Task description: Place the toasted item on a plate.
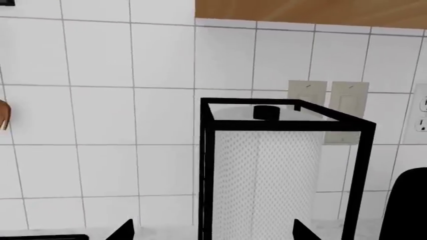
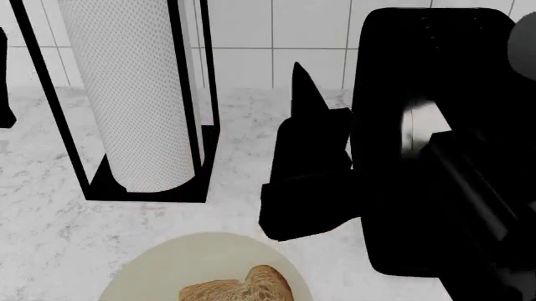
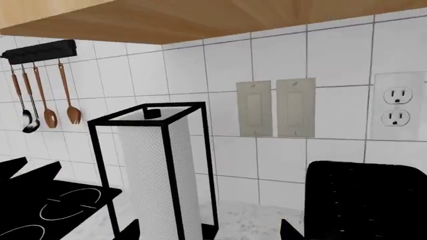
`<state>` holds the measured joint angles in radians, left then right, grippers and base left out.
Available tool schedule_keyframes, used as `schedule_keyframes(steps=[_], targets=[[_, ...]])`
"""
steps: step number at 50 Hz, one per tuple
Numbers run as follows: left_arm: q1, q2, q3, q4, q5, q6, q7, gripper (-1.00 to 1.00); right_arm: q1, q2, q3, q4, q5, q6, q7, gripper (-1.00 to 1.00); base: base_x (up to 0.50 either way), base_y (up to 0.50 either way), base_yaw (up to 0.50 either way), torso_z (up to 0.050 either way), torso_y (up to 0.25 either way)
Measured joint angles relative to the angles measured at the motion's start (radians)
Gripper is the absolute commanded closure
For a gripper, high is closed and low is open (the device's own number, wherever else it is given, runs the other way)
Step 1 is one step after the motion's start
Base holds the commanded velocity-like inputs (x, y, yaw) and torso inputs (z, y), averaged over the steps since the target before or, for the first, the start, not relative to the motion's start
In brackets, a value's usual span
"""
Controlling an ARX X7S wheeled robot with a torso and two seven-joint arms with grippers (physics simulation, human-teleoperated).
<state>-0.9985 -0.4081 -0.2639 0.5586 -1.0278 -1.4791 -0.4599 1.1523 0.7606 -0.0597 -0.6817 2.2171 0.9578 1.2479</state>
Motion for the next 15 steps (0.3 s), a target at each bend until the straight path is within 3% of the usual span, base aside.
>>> schedule_keyframes(steps=[15], targets=[[0.089, -0.146, -0.149, 0.085, -0.441, -0.034, -0.249, -1.0, 0.07, 0.2, 0.09, 0.02, 0.117, 0.0, 0.028, -1.0, 0.0, 0.0, 0.0, 0.0, 0.0]])
